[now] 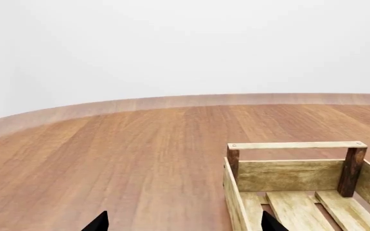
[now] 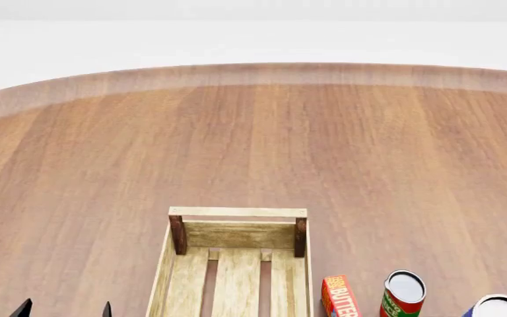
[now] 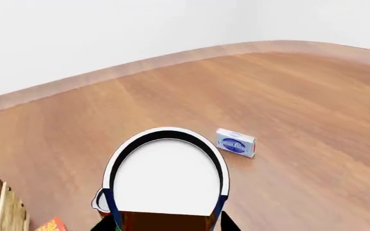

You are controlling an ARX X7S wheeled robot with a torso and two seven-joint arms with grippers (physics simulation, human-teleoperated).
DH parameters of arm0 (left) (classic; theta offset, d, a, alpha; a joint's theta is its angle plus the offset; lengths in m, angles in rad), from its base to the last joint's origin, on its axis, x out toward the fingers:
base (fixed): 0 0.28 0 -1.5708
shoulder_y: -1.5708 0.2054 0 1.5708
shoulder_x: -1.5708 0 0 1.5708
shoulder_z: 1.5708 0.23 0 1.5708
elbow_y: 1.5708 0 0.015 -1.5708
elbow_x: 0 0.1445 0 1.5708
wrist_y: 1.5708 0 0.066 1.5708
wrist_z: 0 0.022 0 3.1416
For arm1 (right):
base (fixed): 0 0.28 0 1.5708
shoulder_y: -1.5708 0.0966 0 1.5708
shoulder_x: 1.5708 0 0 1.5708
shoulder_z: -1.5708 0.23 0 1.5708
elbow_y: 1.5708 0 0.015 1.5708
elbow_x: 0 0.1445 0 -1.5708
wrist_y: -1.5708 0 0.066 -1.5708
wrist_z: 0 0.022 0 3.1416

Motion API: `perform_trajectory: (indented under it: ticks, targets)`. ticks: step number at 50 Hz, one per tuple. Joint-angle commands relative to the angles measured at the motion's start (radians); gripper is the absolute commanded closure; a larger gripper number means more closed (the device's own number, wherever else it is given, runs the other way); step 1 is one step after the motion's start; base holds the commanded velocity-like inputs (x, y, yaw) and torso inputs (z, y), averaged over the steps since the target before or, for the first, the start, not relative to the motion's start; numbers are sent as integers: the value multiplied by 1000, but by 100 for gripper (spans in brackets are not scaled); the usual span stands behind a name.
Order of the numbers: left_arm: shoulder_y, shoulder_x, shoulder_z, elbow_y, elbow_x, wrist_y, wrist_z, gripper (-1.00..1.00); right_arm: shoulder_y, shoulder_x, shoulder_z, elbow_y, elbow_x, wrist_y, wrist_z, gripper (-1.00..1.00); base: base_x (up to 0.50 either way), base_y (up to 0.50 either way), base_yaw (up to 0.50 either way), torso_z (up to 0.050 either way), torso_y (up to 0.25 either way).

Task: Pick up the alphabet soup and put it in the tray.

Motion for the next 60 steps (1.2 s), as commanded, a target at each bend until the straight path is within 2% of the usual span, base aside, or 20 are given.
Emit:
perform_trajectory:
  ticks: [1, 22, 40, 60]
  targets:
    - [-1, -3, 4, -2, -3, 3, -4, -100, 64, 23, -74, -68, -20, 66, -20, 100, 0, 0, 0, 0, 0]
    - [-1, -11, 12, 3, -12, 3, -13, -100, 231, 10, -256, -21, -13, 139, -105, 100, 0, 0, 0, 0, 0]
    - [-5, -15, 20, 0, -20, 5, -17, -100, 329, -8, -421, 136, -83, 93, -227, 100, 0, 0, 0, 0, 1]
    - [-4, -22, 26, 1, -24, 9, -26, -100, 406, -63, -563, 414, -158, -45, -386, 100, 0, 0, 0, 0, 1]
